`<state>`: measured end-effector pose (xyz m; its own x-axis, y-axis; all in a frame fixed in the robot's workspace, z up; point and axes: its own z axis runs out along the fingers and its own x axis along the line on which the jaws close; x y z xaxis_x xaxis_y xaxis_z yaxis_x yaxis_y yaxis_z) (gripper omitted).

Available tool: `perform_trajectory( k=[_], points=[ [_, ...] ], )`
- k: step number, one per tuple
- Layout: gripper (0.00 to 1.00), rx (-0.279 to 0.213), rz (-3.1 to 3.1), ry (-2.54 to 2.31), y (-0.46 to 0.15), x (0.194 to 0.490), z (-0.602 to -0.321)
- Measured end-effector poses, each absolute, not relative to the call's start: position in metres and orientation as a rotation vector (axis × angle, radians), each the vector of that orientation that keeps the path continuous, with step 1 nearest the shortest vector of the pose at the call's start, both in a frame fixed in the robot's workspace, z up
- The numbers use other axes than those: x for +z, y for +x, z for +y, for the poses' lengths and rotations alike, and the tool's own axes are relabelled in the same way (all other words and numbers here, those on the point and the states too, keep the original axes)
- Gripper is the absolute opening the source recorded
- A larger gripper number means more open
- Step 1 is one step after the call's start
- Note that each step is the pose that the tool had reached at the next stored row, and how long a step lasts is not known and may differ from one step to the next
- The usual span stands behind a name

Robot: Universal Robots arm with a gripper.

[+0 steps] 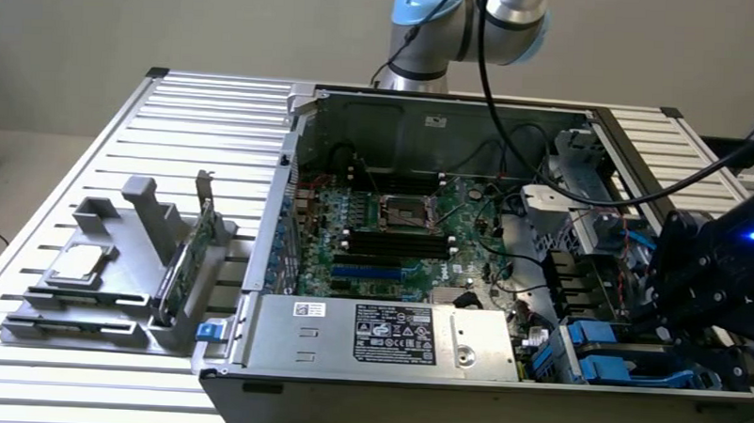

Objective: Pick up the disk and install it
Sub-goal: 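Insert the second disk wire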

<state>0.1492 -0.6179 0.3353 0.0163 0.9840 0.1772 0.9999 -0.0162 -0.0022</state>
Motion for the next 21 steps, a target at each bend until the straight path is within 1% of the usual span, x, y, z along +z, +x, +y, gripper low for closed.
perform_trajectory(
  k=[6,8,9,21],
  points=[
    [0.17,-0.189,-2.110,-2.145,0.149,0.333,-0.618],
    [0.18,-0.190,-2.110,-2.145,0.149,0.333,-0.619],
    [0.25,-0.190,-2.110,-2.145,0.149,0.333,-0.619],
    [0.25,-0.188,-2.109,-2.144,0.139,0.347,-0.619]
  ],
)
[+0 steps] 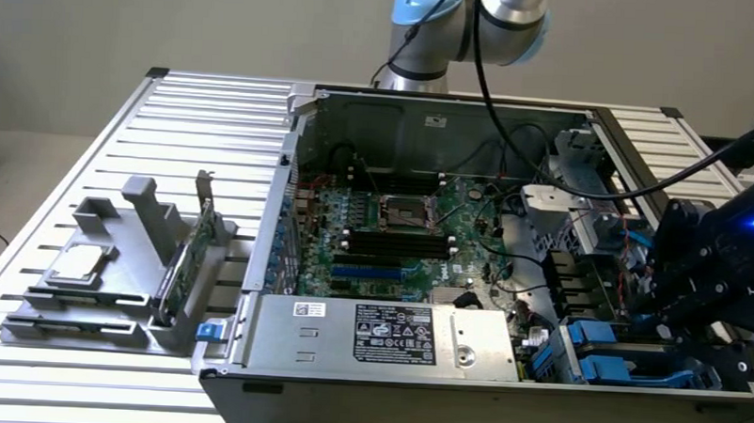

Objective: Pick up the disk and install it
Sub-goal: 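Insert the second disk wire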

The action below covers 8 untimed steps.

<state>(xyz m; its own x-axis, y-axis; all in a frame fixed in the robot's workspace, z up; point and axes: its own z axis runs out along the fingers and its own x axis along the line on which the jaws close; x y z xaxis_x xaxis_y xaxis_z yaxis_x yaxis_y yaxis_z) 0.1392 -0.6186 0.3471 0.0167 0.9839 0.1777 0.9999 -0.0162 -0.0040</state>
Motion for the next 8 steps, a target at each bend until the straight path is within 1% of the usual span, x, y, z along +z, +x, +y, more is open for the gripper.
perform_trajectory(
  k=[8],
  points=[
    [0.25,-0.183,-2.107,-2.142,0.116,0.353,-0.619]
  ],
)
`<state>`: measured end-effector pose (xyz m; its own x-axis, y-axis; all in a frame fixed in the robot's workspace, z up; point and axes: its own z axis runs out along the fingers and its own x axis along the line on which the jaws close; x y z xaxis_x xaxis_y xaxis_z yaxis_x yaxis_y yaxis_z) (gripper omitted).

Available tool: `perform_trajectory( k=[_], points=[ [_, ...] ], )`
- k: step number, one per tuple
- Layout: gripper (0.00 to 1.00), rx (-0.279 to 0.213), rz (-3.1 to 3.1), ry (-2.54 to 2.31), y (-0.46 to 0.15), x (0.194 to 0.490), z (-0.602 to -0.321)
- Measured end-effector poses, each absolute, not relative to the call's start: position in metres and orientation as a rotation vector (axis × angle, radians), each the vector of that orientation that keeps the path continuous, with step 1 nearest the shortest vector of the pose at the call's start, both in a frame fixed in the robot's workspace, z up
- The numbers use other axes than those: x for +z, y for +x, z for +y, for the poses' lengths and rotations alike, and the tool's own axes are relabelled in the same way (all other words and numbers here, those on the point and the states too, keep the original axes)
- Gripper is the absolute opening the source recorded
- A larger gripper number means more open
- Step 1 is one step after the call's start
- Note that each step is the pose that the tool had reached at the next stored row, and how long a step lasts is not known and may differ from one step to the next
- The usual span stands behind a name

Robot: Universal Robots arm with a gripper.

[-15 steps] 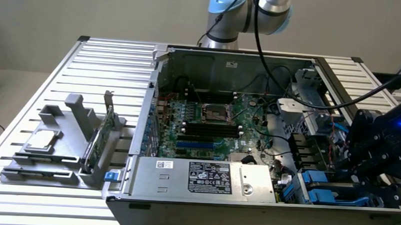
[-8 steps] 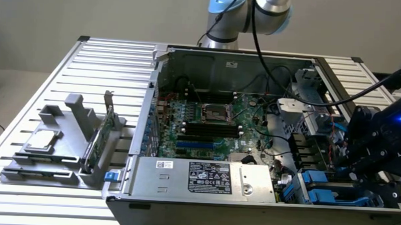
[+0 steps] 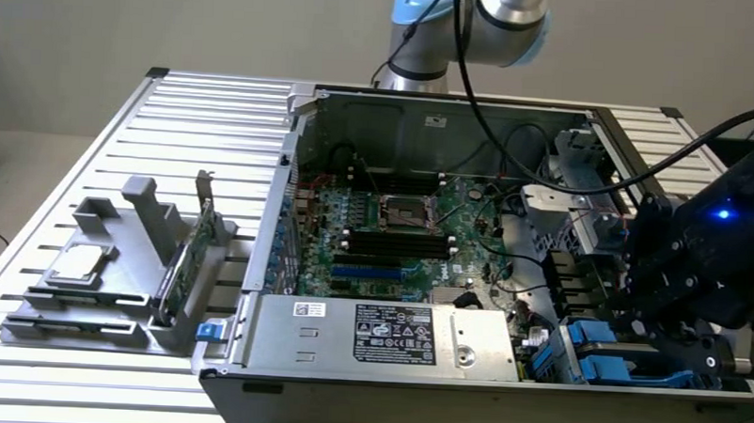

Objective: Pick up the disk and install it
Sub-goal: 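Insert the second disk wire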

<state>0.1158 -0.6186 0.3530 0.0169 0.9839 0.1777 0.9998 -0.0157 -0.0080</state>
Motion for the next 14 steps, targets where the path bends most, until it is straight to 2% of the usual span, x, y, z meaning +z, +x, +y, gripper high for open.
perform_trajectory(
  k=[2,3,4,5,14],
  points=[
    [0.23,-0.183,-2.108,-2.142,0.1100,0.3563,-0.6186],
    [0.16,-0.183,-2.108,-2.142,0.1080,0.3574,-0.6186],
    [0.16,-0.184,-2.108,-2.142,0.1070,0.3577,-0.6186],
    [0.11,-0.186,-2.107,-2.141,0.1070,0.3578,-0.6187],
    [0.11,-0.187,-2.107,-2.140,0.1069,0.3583,-0.6187]
  ],
)
